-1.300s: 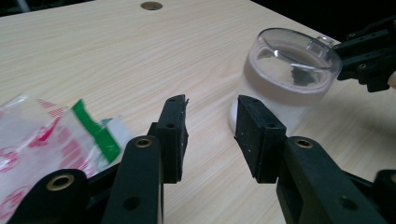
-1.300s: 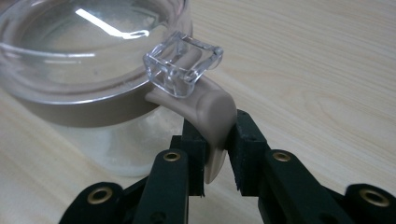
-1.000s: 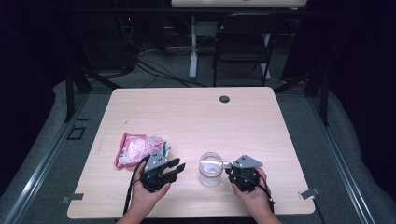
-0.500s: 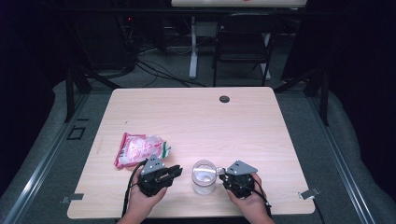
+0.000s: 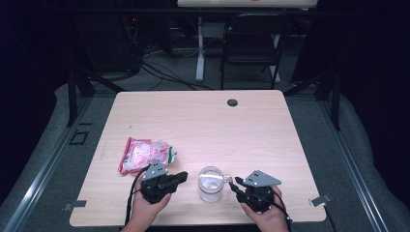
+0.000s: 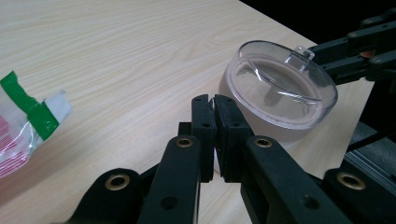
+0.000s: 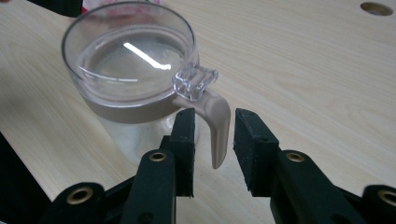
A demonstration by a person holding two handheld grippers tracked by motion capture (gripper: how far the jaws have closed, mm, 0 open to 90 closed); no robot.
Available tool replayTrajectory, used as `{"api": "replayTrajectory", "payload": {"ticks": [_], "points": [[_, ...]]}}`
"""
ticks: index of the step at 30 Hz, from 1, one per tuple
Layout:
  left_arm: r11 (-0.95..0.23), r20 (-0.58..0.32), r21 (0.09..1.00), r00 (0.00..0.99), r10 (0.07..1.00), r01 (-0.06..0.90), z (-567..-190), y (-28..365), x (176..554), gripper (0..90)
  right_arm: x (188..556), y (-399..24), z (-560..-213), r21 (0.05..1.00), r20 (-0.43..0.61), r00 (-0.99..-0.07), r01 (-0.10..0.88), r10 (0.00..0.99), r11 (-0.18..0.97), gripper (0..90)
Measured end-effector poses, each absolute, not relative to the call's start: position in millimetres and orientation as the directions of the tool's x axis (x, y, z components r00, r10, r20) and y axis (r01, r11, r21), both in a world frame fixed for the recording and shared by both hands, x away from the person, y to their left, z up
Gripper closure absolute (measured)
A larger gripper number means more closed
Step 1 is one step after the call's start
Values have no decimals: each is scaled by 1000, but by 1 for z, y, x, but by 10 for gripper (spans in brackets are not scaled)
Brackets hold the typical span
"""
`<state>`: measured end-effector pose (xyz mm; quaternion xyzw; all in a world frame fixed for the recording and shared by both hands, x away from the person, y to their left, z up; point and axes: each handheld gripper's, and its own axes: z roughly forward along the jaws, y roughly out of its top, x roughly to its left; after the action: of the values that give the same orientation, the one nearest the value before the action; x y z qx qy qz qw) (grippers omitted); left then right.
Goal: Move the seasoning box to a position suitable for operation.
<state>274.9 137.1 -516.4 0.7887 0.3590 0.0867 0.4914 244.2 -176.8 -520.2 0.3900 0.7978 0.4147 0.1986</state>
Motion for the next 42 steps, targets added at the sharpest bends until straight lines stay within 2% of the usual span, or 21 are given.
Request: {"api": "replayTrajectory", "payload": {"ticks": [8,18,21,26,30,42], "points": [[-268,-229,824,727,647,499,-515,134,275,854,248,-183,-510,828,62,-585,482,808,285,737],[-294,-200,821,729,655,490,-513,131,275,823,252,-187,-501,839,88,-567,486,819,246,736],[-304,-195,821,739,645,483,-511,127,273,803,257,-183,-495,833,117,-571,501,812,233,764],[-300,-241,808,749,617,507,-509,125,273,848,260,-178,-488,830,126,-573,508,810,230,789],[-325,-232,801,762,605,502,-511,123,272,897,263,-173,-485,826,143,-578,517,804,225,802],[-374,-223,783,785,578,497,-517,116,268,900,262,-168,-493,815,151,-585,529,796,234,833]]}}
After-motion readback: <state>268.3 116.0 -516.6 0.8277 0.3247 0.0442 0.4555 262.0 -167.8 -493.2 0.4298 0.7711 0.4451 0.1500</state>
